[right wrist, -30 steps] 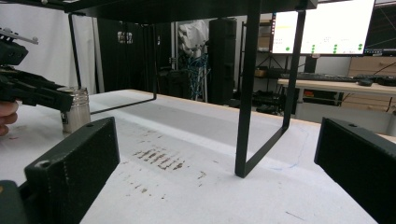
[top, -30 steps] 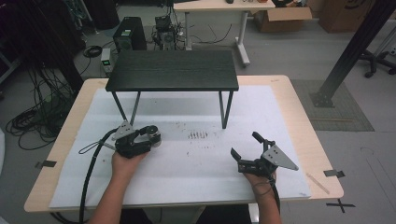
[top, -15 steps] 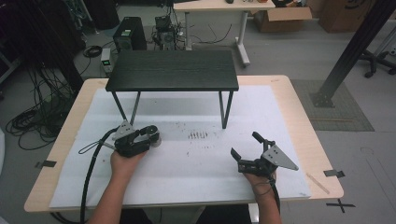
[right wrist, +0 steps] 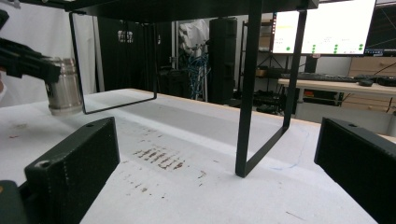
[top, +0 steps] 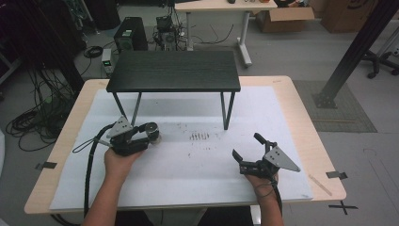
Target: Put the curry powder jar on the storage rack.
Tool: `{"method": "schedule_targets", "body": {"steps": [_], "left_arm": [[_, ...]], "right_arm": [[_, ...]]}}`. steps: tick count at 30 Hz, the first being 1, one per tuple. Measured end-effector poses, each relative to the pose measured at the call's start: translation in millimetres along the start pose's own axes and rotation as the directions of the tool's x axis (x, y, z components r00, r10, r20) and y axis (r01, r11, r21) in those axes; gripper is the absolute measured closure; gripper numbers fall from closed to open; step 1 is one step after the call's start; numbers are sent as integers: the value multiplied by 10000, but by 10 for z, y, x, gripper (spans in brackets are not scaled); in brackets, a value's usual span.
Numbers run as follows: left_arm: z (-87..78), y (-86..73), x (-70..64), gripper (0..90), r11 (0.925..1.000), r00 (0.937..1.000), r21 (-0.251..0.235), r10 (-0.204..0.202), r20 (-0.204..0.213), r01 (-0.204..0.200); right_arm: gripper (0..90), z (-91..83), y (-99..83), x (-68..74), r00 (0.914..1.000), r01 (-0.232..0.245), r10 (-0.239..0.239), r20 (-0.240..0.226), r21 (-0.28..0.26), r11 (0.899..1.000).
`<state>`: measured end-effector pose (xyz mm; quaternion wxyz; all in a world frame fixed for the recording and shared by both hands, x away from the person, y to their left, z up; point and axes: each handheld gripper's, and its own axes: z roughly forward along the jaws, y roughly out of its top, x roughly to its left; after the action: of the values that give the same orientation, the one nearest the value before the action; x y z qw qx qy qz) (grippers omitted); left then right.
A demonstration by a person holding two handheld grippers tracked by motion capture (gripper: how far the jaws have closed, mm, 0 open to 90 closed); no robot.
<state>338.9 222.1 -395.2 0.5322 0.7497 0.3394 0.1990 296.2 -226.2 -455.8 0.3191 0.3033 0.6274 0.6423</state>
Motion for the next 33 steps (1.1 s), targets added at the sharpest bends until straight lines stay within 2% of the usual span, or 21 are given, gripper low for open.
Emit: {"method": "schedule_targets", "body": {"steps": [1, 4, 6, 10, 12, 14, 23, 24, 27, 28, 33], "left_arm": [[0, 0, 0, 494, 10000, 10000, 0, 0, 0, 0], [-55, 129, -18, 494, 9975, 9974, 251, -671, 259, 664], [-78, 184, -16, 494, 9952, 9950, 372, -920, 386, 906], [-142, 292, -5, 494, 9943, 9929, 269, -1045, 572, 1031], [-154, 314, -3, 494, 9946, 9929, 250, -1024, 598, 1011], [-200, 418, -10, 494, 9970, 9950, 135, -763, 644, 756], [-261, 683, 36, 494, 9983, 9959, -66, -569, 706, 576], [-279, 765, 47, 494, 9986, 9961, -153, -488, 734, 501], [-298, 840, 54, 494, 9990, 9963, -211, -389, 765, 406], [-323, 933, 64, 494, 9990, 9963, -319, -284, 810, 311], [-367, 1074, 99, 493, 9982, 9950, -509, -267, 960, 317]], "right_arm": [[0, 0, 0, 0, 10000, 0, 0, 0, 0, 10000], [0, 0, 0, -1, 10000, -5, 5, -7, -4, 10000], [0, 0, 0, 0, 10000, -5, 5, -11, -12, 10000], [0, 0, 0, -1, 10000, -23, 23, -21, 2, 10000], [0, 0, 0, -1, 10000, -25, 25, -22, 1, 10000], [0, 0, 0, -1, 10000, -30, 30, -25, 1, 10000], [0, -3, -1, 0, 10000, -19, 19, -27, -24, 10000], [0, -4, -1, 1, 10000, -11, 11, -30, -38, 10000], [0, -4, -1, 0, 10000, -21, 21, -30, -35, 10000], [0, -4, -1, 0, 10000, -23, 23, -32, -37, 10000], [0, -6, -2, -1, 10000, -39, 39, -36, -60, 10000]]}}
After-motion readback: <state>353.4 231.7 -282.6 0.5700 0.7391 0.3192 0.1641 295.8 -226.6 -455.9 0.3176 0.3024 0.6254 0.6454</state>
